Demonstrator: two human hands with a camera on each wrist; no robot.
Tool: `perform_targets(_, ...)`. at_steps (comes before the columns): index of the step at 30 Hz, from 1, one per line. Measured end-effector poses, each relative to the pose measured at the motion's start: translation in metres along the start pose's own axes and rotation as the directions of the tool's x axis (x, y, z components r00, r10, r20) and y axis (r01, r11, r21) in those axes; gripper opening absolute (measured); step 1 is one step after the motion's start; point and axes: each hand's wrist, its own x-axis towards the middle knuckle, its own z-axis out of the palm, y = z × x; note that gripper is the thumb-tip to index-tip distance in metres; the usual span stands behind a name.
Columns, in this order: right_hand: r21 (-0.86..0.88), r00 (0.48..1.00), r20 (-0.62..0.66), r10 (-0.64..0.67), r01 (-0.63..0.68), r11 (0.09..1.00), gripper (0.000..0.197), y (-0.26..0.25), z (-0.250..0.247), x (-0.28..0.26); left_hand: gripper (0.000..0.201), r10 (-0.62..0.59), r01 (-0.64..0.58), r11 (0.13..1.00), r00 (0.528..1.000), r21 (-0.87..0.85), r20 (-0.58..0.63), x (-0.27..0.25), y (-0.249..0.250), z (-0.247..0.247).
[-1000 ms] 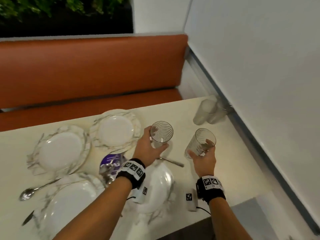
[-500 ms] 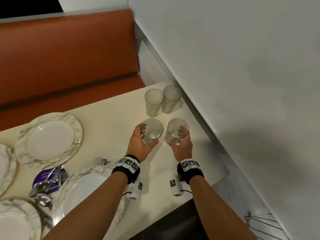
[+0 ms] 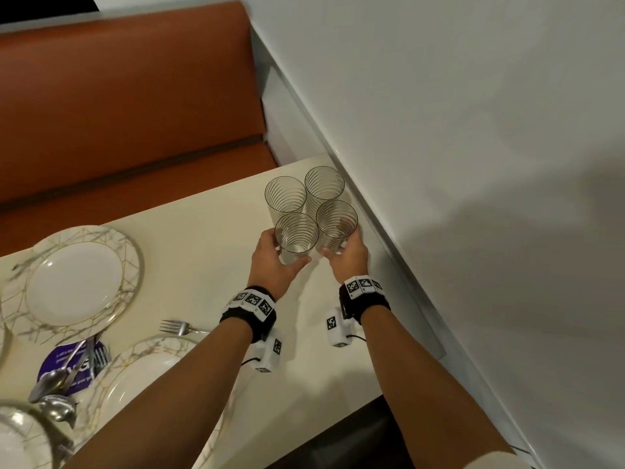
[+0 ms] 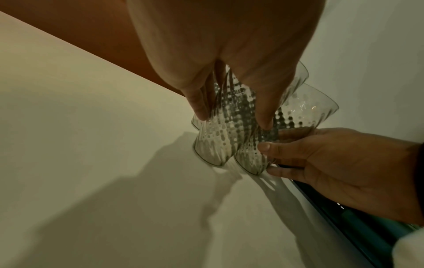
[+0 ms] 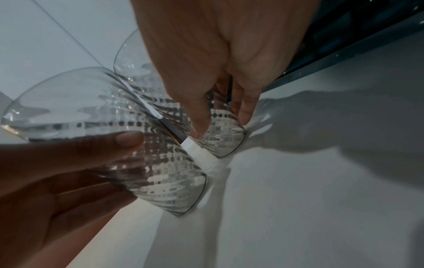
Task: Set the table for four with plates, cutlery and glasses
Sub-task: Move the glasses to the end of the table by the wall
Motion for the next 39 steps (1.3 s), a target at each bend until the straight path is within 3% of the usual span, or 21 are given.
perform_targets(11,-0.038,1.000,0.007,0.012,-0.012,0.999,0.080,-0.002,0.002,0.012,0.075,-0.009,0.010,1.000,1.000,0.030,-0.017,0.009,0.002,0.006)
perform_targets(16,-0.109,0.999,0.029,0.043,-0.040,0.993,0.087,-0.003,-0.002,0.006,0.097,-0.036,0.033,0.998,0.998,0.062,0.055,0.005,-0.002,-0.001)
perform_targets(19,-0.191,0.997,-0.023,0.080,-0.083,0.978,0.089,0.007,0.000,-0.005,0.100,-0.086,0.075,0.990,0.992,0.119,0.091,-0.006,-0.009,-0.013)
perform_targets(24,-0.212,0.992,-0.110,0.053,-0.076,0.974,0.064,0.021,0.015,-0.047,0.059,-0.080,0.070,0.986,0.995,0.153,0.061,-0.039,-0.031,-0.050)
perform_targets(28,-0.198,0.998,-0.053,-0.016,0.005,0.980,0.043,0.019,0.040,-0.096,0.031,-0.063,0.060,0.989,0.998,0.133,0.017,-0.073,-0.059,-0.093)
perform_targets(35,-0.196,0.986,0.140,-0.085,0.112,0.974,0.029,-0.002,0.099,-0.186,0.018,-0.045,0.053,0.996,0.994,0.078,-0.095,-0.138,-0.110,-0.173)
perform_targets(39,-0.235,0.973,0.219,-0.066,0.119,0.965,0.024,-0.008,0.132,-0.236,0.017,-0.053,0.061,0.994,0.995,0.095,-0.086,-0.174,-0.147,-0.221)
